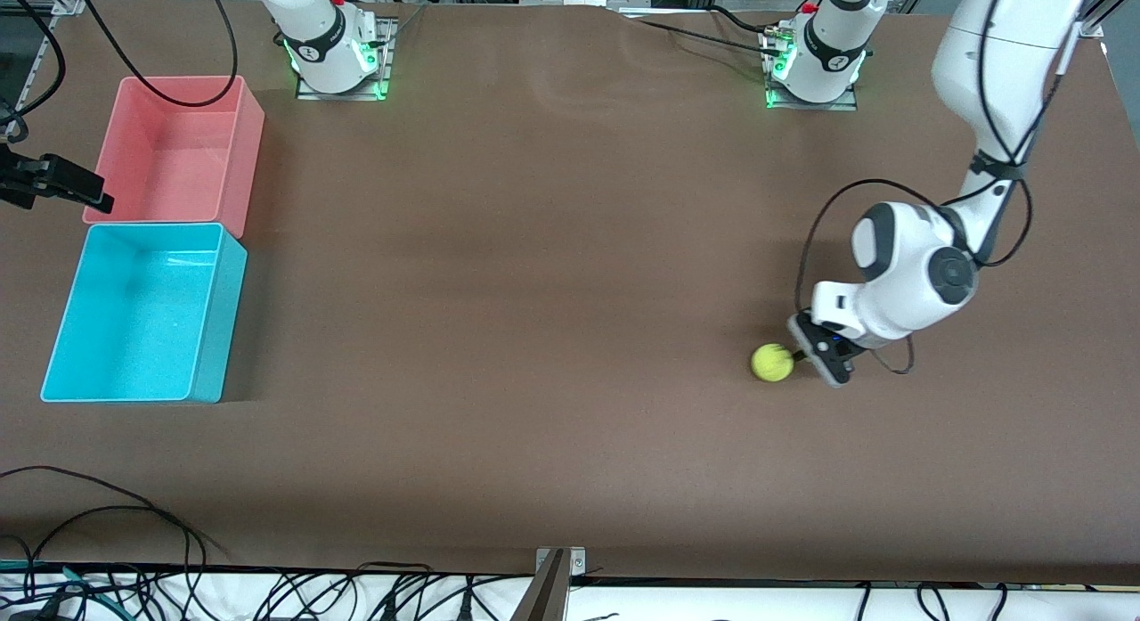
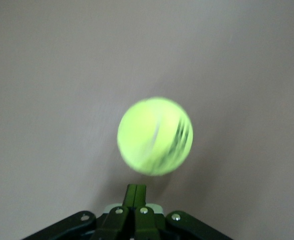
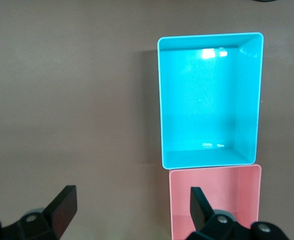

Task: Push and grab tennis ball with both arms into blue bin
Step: 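Push the ball with the left gripper while the right gripper reaches in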

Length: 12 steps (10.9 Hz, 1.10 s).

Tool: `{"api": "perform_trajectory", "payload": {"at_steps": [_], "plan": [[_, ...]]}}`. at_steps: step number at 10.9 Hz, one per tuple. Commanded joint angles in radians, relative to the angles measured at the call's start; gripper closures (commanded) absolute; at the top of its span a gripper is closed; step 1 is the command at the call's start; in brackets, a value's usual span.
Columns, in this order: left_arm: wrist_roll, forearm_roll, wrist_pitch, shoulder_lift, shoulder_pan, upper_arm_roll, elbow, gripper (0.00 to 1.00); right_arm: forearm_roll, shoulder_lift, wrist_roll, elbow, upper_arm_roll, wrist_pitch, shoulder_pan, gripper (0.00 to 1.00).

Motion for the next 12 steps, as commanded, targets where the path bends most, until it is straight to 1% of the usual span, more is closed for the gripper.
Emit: {"api": "perform_trajectory", "payload": {"at_steps": [1, 2, 3, 5, 6, 7, 8, 10, 12], "plan": [[-0.035, -0.008, -0.015, 0.010, 0.003, 0.006, 0.033, 1.00, 0.020, 0.022, 0.008, -0.013, 0.003, 0.005, 0.009, 0.00], [-0.029, -0.007, -0.015, 0.010, 0.007, 0.007, 0.028, 1.00, 0.019, 0.037, 0.008, -0.020, 0.005, 0.015, 0.041, 0.00], [-0.008, -0.008, -0.015, 0.010, 0.010, 0.012, 0.022, 1.00, 0.020, 0.042, 0.008, -0.024, 0.005, 0.026, 0.041, 0.00], [0.006, -0.008, -0.021, -0.005, 0.035, 0.013, 0.007, 1.00, 0.022, 0.109, 0.008, -0.027, 0.008, 0.103, 0.067, 0.00], [0.005, -0.010, -0.023, -0.029, 0.048, 0.017, -0.016, 0.66, 0.032, 0.151, 0.015, -0.030, 0.009, 0.150, 0.078, 0.00], [0.006, -0.010, -0.023, -0.068, 0.076, 0.018, -0.047, 0.01, 0.077, 0.198, 0.013, -0.036, 0.009, 0.202, 0.078, 0.00], [0.005, -0.010, -0.023, -0.089, 0.087, 0.018, -0.064, 0.00, 0.103, 0.246, 0.012, -0.047, 0.009, 0.266, 0.078, 0.00], [-0.008, -0.013, -0.023, -0.117, 0.113, 0.020, -0.067, 0.00, 0.157, 0.359, 0.002, -0.045, 0.013, 0.403, 0.086, 0.00], [-0.009, -0.013, -0.023, -0.175, 0.142, 0.023, -0.098, 0.00, 0.155, 0.482, -0.001, -0.039, 0.022, 0.622, 0.104, 0.00]]}}
